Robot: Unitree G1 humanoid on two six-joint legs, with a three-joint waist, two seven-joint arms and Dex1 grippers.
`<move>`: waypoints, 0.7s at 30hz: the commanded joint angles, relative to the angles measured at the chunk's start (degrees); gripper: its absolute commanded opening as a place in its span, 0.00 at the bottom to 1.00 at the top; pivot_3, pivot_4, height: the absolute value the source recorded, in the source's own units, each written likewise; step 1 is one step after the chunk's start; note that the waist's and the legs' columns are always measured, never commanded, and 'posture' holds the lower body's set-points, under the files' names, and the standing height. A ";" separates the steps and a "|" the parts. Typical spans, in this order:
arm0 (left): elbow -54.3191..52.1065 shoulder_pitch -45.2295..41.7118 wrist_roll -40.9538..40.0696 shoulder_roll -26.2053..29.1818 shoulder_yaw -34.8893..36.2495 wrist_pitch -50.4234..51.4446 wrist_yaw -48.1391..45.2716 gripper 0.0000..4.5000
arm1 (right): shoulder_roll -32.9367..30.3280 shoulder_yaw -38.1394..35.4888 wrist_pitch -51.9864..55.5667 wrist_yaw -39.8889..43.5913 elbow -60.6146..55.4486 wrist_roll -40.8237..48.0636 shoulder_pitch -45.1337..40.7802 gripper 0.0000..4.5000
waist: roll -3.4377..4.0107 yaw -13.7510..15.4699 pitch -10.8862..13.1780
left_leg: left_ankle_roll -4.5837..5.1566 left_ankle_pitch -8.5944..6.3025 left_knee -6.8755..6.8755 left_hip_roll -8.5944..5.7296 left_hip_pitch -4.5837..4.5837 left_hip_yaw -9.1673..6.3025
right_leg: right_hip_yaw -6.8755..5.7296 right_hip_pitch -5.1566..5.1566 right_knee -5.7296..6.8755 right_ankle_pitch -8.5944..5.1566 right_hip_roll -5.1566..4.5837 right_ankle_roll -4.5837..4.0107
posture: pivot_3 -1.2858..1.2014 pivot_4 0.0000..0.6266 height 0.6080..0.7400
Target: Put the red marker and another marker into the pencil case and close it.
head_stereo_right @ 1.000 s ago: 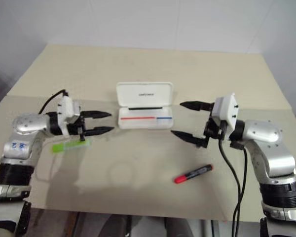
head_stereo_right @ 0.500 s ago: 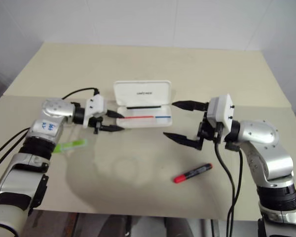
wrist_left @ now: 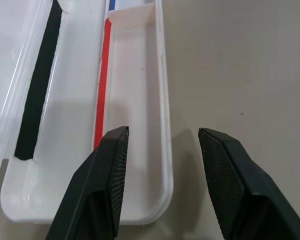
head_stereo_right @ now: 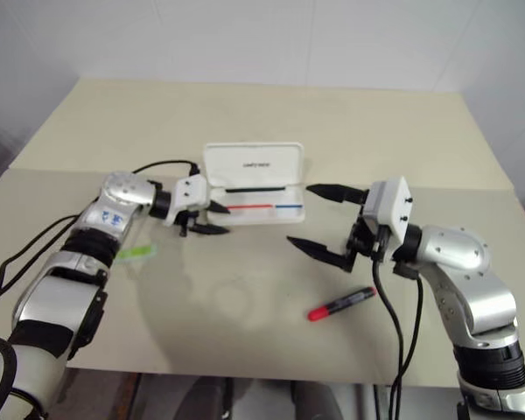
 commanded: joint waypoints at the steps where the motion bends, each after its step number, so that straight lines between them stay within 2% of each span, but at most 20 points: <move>1: 2.29 -2.41 1.74 -0.07 -0.33 0.07 0.09 0.51 | -0.36 -2.29 -1.13 -0.61 -2.13 0.58 0.08 1.00 | 0.00 0.05 0.00 | 0.00 0.00 0.00 0.00 0.00 -0.01 | 0.00 0.00 0.01 0.00 0.01 0.00 | 0.52 0.24 1.00; 4: 4.44 -2.99 3.19 0.03 -1.02 1.65 -1.19 0.51 | -0.64 -2.62 -1.42 -0.55 -1.86 0.54 -0.09 1.00 | 0.00 0.01 0.00 | 0.00 0.00 0.00 0.00 0.00 -0.01 | 0.02 0.00 0.02 0.00 0.02 0.00 | 0.52 0.24 1.00; 6: 5.93 -3.63 4.11 0.00 -1.26 1.88 -0.90 0.43 | -0.76 -2.75 -1.63 -0.49 -1.45 0.42 -0.62 1.00 | 0.00 -0.05 0.00 | 0.00 0.00 0.01 0.00 0.01 -0.01 | 0.02 0.00 0.04 0.00 0.03 0.00 | 0.52 0.24 1.00; 12: 6.67 -5.03 4.22 -0.95 -0.40 0.77 -0.96 0.04 | -0.84 -2.96 -1.74 -0.16 -0.92 0.30 -1.30 1.00 | 0.00 0.03 0.00 | 0.02 0.02 0.06 0.02 0.04 -0.03 | 0.05 0.01 0.14 0.00 0.07 0.00 | 0.52 0.24 1.00; 13: 6.03 -4.87 3.72 -0.97 -0.36 0.65 -3.14 0.01 | -0.89 -3.03 -1.75 -0.09 -0.82 0.34 -1.32 1.00 | 0.00 0.04 0.00 | 0.02 0.03 0.08 0.02 0.04 -0.03 | 0.06 0.01 0.17 0.01 0.07 0.01 | 0.52 0.24 1.00; 18: -1.25 -2.78 1.76 -0.82 0.17 0.52 -8.26 0.01 | -1.24 -3.18 -1.66 0.09 -0.39 0.35 -0.91 1.00 | 0.00 0.05 0.00 | 0.05 0.07 0.06 0.02 0.03 -0.03 | 0.10 0.04 0.13 0.06 0.11 0.05 | 0.52 0.24 1.00; 21: -11.54 1.23 -0.72 -0.08 1.31 3.69 -10.27 0.01 | -1.93 -4.38 -1.53 0.17 0.01 0.27 1.15 1.00 | 0.00 0.07 0.00 | 0.05 0.06 0.00 0.02 0.00 -0.05 | 0.10 0.03 0.05 0.05 0.10 0.05 | 0.52 0.24 1.00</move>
